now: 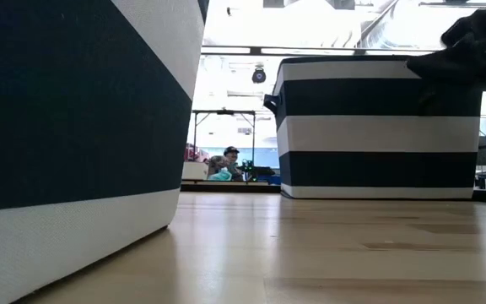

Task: Sort clothes
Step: Return to Home Position

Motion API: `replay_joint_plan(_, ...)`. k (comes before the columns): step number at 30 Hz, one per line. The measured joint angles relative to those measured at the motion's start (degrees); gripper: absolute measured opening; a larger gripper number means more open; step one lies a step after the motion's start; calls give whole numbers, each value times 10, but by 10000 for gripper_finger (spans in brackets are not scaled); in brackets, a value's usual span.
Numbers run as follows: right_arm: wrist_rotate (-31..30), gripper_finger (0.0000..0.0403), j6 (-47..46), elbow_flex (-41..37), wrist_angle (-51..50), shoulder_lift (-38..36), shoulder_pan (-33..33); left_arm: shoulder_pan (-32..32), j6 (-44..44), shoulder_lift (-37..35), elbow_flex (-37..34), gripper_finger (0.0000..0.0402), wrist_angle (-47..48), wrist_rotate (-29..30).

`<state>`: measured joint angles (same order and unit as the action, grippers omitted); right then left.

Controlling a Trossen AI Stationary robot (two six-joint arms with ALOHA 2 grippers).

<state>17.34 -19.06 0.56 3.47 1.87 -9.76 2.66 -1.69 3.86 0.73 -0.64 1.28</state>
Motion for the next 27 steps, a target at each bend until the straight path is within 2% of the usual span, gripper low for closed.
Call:
replay_joint_plan(2,6,0,84,0,15,0,4,0,0,0,0,0,0,0)
replay_joint_plan(4,4,0,126,0,38,0,8,0,0,0,0,0,0,0)
replay_joint_plan(9,-4,0,149,0,76,-10,9,0,0,0,0,0,0,0)
replay_joint_plan(14,-6,0,130,0,30,-17,9,0,0,0,0,0,0,0)
replay_joint_plan(23,-41,0,190,0,22,-16,9,0,0,0,0,0,0,0)
replay_joint_plan(27,-58,0,163,0,-11,-12,9,0,0,0,0,0,0,0)
